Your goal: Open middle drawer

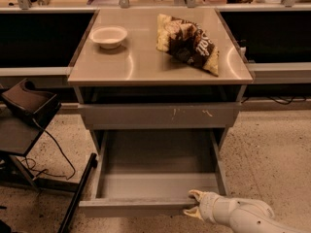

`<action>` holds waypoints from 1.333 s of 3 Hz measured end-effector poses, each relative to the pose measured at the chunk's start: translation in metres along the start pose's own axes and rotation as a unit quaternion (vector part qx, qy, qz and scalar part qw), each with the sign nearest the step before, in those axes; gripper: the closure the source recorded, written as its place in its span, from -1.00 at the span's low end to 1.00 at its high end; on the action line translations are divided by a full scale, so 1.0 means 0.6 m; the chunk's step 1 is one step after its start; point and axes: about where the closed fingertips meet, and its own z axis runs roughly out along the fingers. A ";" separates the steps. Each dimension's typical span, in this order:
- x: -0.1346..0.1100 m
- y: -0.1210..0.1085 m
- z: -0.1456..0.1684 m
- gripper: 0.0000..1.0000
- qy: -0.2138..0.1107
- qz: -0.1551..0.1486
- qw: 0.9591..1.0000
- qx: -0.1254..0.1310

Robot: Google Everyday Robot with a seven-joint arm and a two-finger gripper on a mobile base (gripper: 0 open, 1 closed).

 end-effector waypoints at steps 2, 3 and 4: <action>-0.004 0.016 -0.008 1.00 -0.006 -0.007 1.000 0.000; 0.000 0.031 -0.011 1.00 -0.009 -0.011 1.000 0.000; -0.003 0.029 -0.015 1.00 -0.009 -0.011 1.000 0.000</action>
Offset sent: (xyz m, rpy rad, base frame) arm -0.3836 -0.1406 -0.1794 0.2036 0.0049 -0.1585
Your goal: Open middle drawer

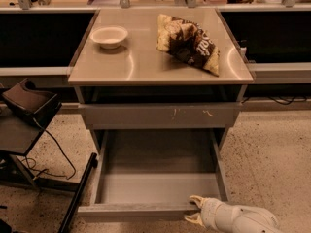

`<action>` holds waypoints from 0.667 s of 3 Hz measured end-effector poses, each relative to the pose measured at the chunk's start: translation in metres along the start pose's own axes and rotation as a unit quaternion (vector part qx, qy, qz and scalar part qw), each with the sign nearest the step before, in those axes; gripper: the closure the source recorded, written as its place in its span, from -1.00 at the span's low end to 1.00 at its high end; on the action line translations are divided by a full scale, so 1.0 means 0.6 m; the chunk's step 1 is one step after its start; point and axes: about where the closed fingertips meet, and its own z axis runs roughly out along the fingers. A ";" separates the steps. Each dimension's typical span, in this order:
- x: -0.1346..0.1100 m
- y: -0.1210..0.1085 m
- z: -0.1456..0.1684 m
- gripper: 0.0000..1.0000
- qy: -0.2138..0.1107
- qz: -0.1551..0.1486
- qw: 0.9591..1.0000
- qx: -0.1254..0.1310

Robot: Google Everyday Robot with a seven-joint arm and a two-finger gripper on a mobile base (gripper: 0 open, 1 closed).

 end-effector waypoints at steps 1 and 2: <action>0.015 0.027 -0.006 1.00 -0.002 0.006 1.000 0.002; 0.008 0.022 -0.013 0.74 -0.002 0.006 1.000 0.002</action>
Offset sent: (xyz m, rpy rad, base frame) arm -0.0172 -0.0046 -0.0094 0.0089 0.0017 -0.0106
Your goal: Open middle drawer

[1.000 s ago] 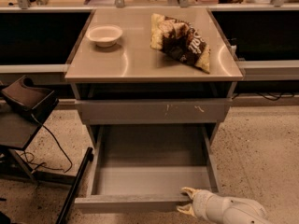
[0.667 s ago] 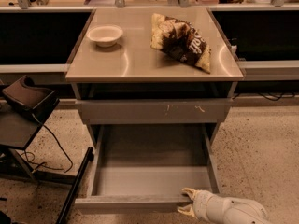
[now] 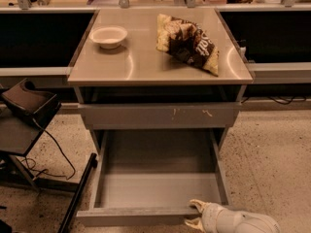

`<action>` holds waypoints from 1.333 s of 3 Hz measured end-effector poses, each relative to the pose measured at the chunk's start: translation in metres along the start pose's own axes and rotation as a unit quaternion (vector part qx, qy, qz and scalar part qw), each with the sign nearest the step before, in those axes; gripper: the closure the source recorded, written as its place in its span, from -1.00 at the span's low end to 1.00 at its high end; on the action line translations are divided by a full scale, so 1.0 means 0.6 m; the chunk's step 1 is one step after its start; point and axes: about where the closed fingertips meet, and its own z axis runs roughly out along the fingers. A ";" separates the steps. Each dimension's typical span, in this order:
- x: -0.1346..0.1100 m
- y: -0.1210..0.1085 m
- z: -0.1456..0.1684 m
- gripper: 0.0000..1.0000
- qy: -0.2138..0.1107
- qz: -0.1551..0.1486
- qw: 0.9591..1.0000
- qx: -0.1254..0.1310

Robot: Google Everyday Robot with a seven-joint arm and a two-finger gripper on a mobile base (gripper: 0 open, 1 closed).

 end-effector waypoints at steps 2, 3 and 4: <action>-0.001 0.000 -0.001 -0.20 0.000 0.000 1.000 0.000; -0.001 0.000 -0.001 -0.67 0.000 0.000 1.000 0.000; -0.001 0.000 -0.001 -1.00 0.000 0.000 1.000 0.000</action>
Offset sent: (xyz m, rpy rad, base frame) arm 0.0000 0.0001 0.0010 0.0001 0.0001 0.0000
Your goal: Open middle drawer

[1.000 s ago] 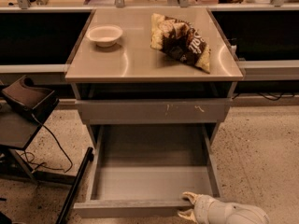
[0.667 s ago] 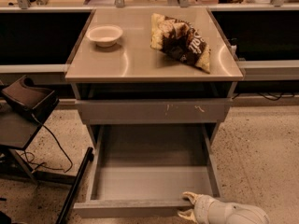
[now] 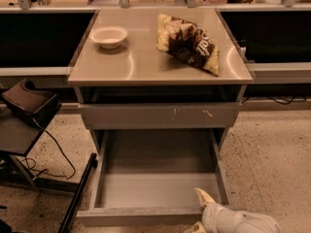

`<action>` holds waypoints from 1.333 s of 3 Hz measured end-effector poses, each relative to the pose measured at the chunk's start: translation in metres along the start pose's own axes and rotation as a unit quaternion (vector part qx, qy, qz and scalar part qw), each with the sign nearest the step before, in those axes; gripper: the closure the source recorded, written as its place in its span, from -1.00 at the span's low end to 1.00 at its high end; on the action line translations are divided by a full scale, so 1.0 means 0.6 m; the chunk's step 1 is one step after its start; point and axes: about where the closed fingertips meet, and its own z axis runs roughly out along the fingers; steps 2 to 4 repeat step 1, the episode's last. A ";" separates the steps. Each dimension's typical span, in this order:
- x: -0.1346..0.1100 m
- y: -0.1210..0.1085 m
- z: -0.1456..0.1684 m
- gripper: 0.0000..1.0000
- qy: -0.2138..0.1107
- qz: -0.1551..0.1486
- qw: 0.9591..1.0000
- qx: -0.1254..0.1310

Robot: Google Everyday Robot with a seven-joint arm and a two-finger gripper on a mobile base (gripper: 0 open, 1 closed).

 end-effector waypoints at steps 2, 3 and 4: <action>0.000 0.000 0.000 -1.00 0.000 0.000 1.000 0.000; 0.000 0.000 0.000 -1.00 0.000 0.000 1.000 0.000; 0.000 0.000 0.000 -1.00 0.000 0.000 1.000 0.000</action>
Offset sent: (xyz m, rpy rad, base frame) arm 0.0000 0.0000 0.0000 0.0000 0.0000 0.0000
